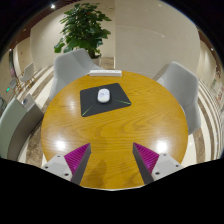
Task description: Arrange mouse
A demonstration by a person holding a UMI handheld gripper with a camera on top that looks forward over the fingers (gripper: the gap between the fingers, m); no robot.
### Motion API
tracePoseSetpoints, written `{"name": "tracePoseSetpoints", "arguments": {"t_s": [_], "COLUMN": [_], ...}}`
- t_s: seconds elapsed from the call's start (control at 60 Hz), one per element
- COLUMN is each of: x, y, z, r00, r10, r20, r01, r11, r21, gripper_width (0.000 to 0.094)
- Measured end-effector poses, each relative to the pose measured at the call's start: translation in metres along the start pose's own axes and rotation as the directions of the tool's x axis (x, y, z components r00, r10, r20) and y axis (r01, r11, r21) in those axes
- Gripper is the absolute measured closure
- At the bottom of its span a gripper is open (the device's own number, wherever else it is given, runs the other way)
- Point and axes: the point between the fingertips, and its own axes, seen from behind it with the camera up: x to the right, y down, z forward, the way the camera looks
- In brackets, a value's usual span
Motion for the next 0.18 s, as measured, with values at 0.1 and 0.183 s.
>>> {"name": "tracePoseSetpoints", "arguments": {"t_s": [0.1, 0.183], "x": [0.005, 0.007], "y": [0.016, 0.027], "z": [-0.009, -0.018], "r00": [1.0, 0.999], "r10": [0.002, -0.006], "r20": [-0.029, -0.048], "r01": [-0.002, 0.006], "r11": [1.0, 1.0], "r21": [0.006, 0.003], "gripper_width": [0.0064, 0.0069]}}
